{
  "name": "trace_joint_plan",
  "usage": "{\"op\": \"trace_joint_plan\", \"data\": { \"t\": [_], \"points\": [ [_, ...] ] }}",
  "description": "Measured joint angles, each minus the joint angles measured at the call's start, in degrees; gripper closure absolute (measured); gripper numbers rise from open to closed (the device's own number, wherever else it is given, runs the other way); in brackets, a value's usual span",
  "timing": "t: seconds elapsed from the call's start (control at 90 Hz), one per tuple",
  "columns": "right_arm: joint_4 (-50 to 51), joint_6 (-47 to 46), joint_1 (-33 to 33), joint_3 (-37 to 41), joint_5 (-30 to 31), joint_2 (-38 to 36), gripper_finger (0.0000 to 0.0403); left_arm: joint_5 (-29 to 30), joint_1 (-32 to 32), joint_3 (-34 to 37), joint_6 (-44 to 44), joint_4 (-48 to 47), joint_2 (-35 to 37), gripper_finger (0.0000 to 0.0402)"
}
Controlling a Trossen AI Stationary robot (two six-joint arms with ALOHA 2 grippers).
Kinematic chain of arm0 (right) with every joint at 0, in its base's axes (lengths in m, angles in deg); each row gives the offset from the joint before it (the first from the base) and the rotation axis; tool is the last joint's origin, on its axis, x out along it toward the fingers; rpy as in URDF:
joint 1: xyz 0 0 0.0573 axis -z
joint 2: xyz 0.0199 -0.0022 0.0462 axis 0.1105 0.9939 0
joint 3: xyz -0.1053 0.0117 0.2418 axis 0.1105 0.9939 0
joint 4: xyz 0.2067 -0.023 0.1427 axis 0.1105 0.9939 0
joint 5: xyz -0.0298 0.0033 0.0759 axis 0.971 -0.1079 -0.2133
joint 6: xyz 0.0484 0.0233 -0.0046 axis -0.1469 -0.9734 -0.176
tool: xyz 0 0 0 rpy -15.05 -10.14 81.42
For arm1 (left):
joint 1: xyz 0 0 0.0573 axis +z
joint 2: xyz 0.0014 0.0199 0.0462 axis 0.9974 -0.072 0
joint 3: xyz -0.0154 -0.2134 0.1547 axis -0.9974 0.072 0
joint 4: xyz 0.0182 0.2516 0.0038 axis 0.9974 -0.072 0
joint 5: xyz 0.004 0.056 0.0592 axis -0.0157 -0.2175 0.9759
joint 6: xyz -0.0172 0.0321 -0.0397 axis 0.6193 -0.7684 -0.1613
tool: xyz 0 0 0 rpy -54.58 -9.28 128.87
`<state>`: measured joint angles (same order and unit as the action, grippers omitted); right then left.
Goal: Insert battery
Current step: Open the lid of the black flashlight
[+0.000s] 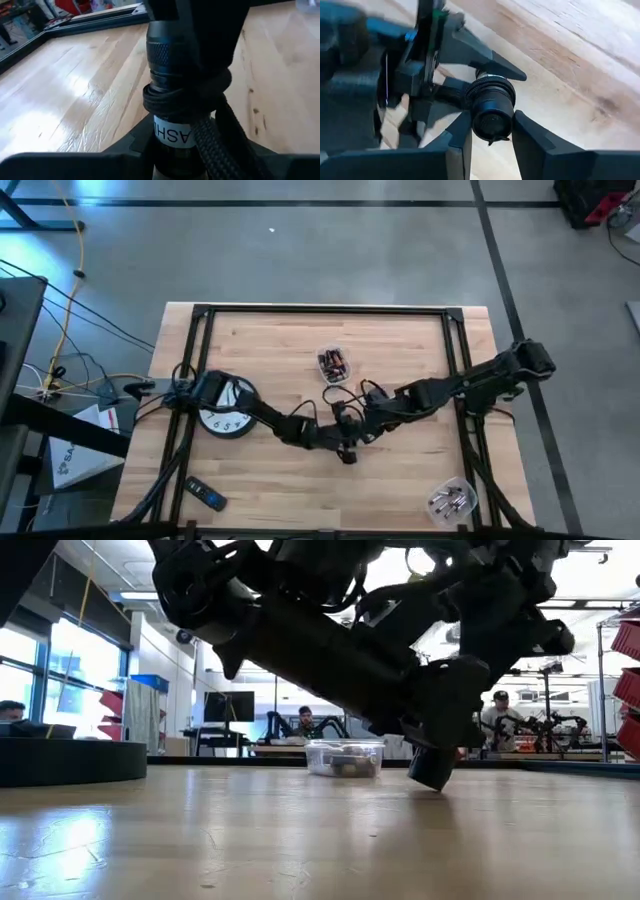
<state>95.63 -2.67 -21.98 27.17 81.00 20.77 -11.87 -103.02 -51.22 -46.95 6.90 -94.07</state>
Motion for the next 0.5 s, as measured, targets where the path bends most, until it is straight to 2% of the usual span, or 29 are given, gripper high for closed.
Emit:
{"op": "trace_joint_plan", "data": {
  "t": [0.089, 0.222, 0.5],
  "points": [
    [0.24, 8.25, -0.07, 0.00, -1.77, 0.00, 0.0321, -2.88, -0.04, 0.00, -0.50, 0.17, 0.00, 0.0304],
    [0.55, 26.08, -0.47, 0.00, -3.38, 0.00, 0.0320, -8.74, 0.18, 0.00, -0.45, 0.60, 0.00, 0.0304],
    [-1.19, 66.86, -4.62, -0.02, -6.12, -0.04, 0.0320, -29.07, 1.67, -0.06, 2.23, 1.41, 0.09, 0.0304]
  ]
}}
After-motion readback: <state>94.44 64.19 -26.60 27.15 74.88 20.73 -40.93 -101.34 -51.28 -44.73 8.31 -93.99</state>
